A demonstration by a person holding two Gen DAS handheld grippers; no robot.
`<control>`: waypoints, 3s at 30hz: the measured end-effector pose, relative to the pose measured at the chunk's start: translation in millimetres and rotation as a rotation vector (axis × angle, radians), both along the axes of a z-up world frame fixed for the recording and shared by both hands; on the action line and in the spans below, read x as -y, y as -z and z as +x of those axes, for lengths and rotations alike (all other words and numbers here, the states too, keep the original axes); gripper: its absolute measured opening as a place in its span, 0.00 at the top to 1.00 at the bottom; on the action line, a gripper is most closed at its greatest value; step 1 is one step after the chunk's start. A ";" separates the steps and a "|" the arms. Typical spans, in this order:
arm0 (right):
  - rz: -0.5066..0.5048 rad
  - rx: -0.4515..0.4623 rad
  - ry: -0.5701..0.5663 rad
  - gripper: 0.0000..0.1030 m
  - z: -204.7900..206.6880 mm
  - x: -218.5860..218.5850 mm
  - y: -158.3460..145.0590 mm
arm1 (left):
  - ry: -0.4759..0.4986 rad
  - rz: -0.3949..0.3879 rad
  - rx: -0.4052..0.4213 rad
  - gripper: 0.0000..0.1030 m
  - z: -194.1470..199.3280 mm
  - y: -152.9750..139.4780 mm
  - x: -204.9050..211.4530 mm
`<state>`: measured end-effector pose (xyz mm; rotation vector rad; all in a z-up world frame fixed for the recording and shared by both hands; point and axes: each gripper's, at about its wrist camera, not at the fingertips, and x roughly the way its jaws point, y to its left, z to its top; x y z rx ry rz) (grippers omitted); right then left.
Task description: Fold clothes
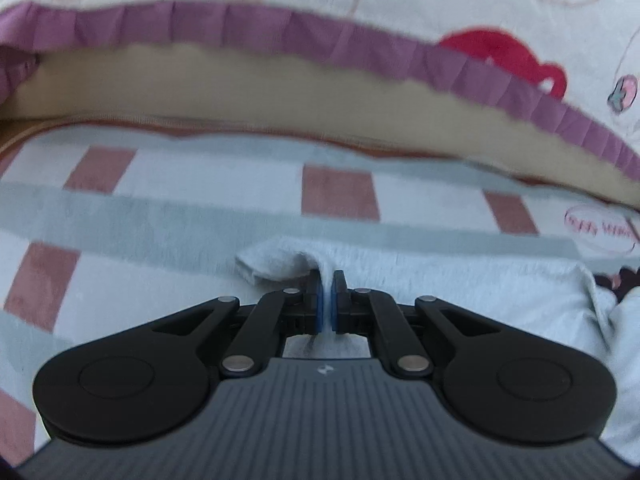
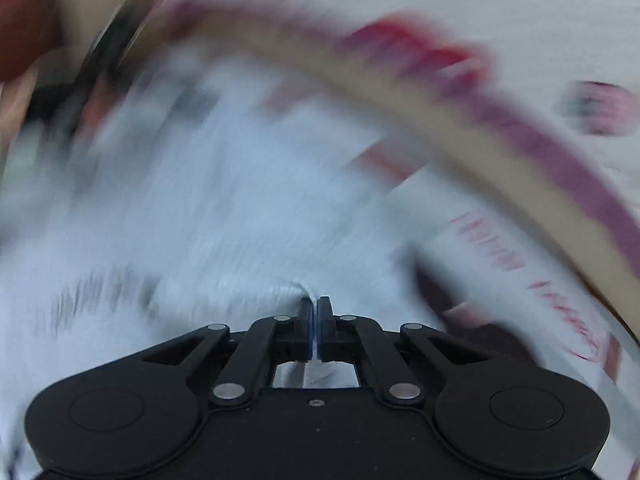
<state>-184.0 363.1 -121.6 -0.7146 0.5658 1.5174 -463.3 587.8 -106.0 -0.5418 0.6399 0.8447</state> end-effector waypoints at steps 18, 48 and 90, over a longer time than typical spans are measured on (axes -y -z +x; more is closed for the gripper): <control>0.145 -0.027 0.698 0.94 193.8 -26.7 8.5 | -0.117 0.069 -0.059 0.95 14.8 8.3 -26.1; 0.374 -0.826 0.939 0.89 216.2 120.7 95.8 | 0.958 0.322 -0.046 0.52 274.4 -57.5 151.8; 0.227 -0.811 0.939 0.90 273.6 151.1 139.6 | 0.787 0.072 0.030 0.99 397.7 -19.9 96.9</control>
